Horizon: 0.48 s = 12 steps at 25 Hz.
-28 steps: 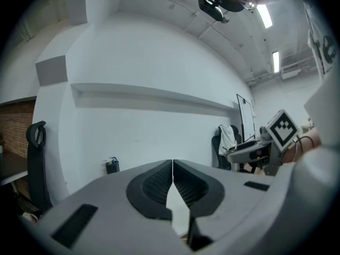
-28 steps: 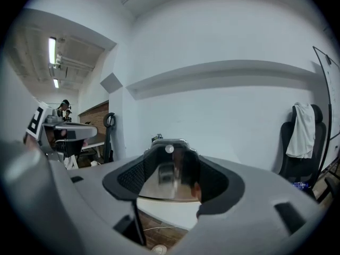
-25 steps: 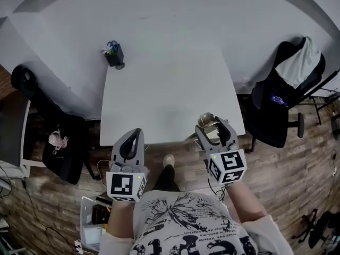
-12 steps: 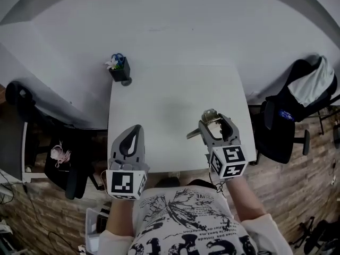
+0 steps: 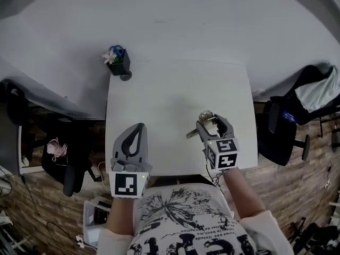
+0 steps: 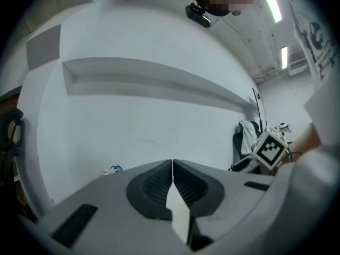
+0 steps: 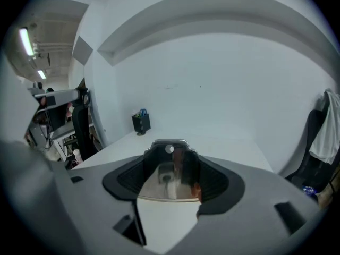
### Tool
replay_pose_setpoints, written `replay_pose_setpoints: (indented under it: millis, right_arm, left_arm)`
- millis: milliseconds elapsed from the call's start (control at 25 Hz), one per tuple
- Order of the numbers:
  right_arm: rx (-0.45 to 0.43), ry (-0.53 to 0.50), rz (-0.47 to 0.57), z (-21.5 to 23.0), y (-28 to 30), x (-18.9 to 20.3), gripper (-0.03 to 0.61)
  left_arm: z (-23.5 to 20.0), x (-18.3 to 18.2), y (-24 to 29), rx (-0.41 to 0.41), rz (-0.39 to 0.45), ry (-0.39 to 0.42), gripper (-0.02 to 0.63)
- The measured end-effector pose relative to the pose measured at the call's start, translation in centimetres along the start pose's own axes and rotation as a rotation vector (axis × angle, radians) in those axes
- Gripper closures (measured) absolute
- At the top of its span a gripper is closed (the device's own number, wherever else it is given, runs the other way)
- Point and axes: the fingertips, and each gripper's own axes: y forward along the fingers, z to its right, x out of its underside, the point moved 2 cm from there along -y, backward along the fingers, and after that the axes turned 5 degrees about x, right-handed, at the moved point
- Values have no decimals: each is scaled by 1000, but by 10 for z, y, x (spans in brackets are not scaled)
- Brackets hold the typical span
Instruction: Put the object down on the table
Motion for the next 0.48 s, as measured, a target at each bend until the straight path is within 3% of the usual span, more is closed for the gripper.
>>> replay_pose_setpoints:
  millis: [480]
  right_arm:
    - [11,21,-271,5,92,77,298]
  left_arm:
    - [-1,48,42,42,-74,-35,601]
